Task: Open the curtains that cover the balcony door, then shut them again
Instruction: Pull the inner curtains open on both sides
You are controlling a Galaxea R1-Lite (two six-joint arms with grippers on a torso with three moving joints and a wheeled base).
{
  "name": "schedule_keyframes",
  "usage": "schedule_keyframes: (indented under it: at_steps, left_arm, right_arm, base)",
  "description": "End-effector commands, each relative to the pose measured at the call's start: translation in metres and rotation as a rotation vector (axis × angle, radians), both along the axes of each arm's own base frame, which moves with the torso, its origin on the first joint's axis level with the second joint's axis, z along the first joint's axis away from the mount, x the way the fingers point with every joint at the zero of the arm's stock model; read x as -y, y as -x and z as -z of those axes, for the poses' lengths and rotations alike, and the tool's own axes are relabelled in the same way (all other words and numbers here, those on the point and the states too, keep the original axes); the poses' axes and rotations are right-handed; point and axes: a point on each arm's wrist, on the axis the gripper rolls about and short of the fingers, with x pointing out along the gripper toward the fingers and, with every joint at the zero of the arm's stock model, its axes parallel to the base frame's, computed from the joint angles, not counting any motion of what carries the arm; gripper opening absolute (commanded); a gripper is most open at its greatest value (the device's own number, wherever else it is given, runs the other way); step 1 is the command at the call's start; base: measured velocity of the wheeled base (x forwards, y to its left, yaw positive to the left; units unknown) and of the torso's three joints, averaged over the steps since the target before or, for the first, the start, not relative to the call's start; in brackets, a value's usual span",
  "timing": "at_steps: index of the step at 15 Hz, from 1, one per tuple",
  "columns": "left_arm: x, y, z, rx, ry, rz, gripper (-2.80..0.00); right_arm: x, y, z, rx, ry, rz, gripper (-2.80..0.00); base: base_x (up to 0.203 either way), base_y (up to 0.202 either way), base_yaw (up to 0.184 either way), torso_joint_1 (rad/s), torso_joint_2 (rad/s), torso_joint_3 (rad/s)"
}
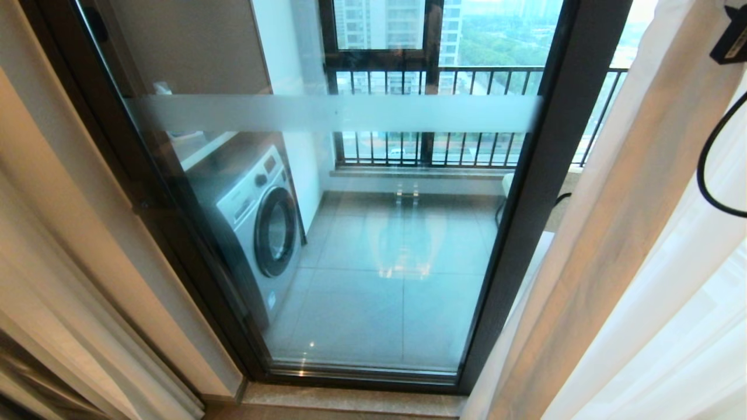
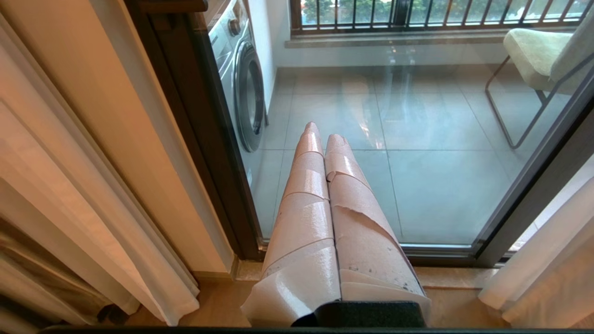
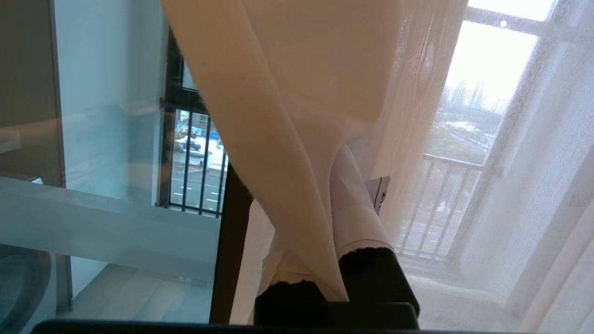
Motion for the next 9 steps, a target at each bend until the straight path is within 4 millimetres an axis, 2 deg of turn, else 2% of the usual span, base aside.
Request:
schedule_keyframes:
  at_steps: [1, 3, 9]
  left_arm:
    - [0.0, 0.0, 0.0, 0.0, -0.001, 0.0, -2.8]
    - [0.0, 0.0, 0.0, 0.0, -0.001, 0.0, -2.8]
    - [0.0, 0.0, 0.0, 0.0, 0.001, 0.002, -2.8]
  right_arm:
    - [0.0, 0.0004, 0.0021, 0.011, 0.002, 0.0, -2.8]
    - [0.0, 0.0002, 0.0078, 0.006, 0.001, -0.001, -2.8]
    - [0.0036, -0.0001, 0.0082, 0.007, -0.005, 0.01, -2.8]
  base:
    - [0.0, 0.0, 0.0, 0.0, 0.0, 0.0]
    - [0.0, 0.0, 0.0, 0.0, 0.0, 0.0]
    - [0.0, 0.0, 0.0, 0.0, 0.0, 0.0]
